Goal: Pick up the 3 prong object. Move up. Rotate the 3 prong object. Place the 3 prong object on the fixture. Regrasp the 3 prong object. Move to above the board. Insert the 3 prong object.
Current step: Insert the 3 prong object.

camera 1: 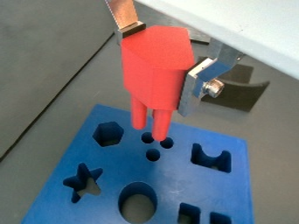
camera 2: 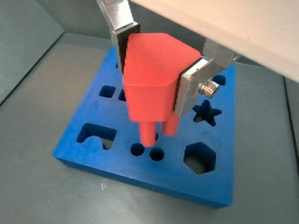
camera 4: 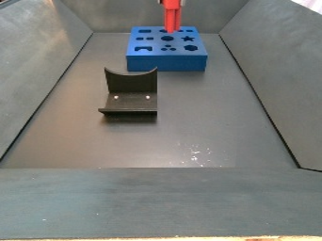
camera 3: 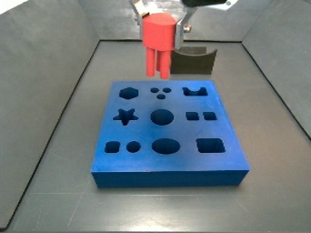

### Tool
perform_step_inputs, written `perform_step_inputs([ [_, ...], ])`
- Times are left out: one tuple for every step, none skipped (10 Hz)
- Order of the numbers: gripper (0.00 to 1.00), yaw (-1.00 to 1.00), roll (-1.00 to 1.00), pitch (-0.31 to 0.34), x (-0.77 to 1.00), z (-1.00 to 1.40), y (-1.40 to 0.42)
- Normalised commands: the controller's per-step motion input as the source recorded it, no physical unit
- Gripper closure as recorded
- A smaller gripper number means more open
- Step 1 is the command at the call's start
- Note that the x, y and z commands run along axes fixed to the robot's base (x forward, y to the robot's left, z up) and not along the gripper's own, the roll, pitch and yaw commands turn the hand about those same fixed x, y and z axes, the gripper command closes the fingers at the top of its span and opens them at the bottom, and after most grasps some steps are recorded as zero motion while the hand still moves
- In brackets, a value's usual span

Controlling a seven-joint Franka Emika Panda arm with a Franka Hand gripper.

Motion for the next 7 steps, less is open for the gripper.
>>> perform_step_inputs([
  [1.0, -0.71, -0.13, -0.08, 0.09, -0.28, 0.08],
  [1.0, -0.8, -0.03, -0.089, 0.09, -0.38, 0.13],
  [1.0, -0.79, 0.0, -0.049, 0.04, -0.41, 0.17],
  [1.0, -0.7, 0.0, -0.003, 0.0, -0.45, 0.18],
  [1.0, -0.72, 0.0, 0.0, 0.0, -0.43, 0.14],
  [1.0, -0.73, 0.0, 0.0, 0.0, -0.4, 0.06],
  [1.0, -0.73, -0.07, -0.066, -0.01, -0.31, 0.0],
])
